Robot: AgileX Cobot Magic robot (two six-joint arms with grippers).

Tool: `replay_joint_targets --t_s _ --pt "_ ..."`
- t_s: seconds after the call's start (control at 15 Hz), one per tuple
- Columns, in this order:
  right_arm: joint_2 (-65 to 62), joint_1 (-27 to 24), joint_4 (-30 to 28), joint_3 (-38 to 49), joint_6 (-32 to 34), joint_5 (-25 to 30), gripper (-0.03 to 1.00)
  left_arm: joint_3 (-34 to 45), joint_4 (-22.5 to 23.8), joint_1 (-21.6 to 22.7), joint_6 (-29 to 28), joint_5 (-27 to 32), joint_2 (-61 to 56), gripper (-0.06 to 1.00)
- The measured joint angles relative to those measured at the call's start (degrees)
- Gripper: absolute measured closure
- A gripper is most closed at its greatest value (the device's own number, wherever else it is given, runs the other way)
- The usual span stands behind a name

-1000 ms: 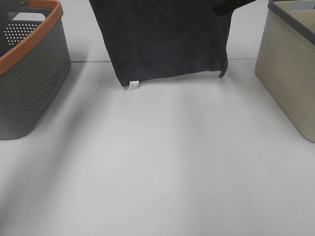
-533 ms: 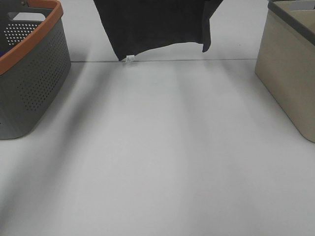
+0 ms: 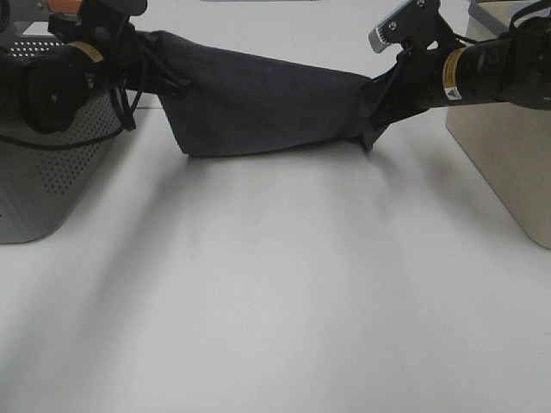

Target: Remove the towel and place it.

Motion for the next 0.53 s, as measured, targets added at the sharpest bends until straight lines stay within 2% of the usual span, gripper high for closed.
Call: replay_joint_targets --t_s 0.33,0.53 --pt "-0.57 0.0 -0.52 10.89 -2.01 -5.44 0.95 9.85 0.0 0.0 -0.06 -0.23 -2.69 0.94" --pt "-0.63 0.0 -6.53 13.46 -3.38 -6.76 0.95 14.21 2.18 -1.66 -2.46 0.23 -2.69 0.94"
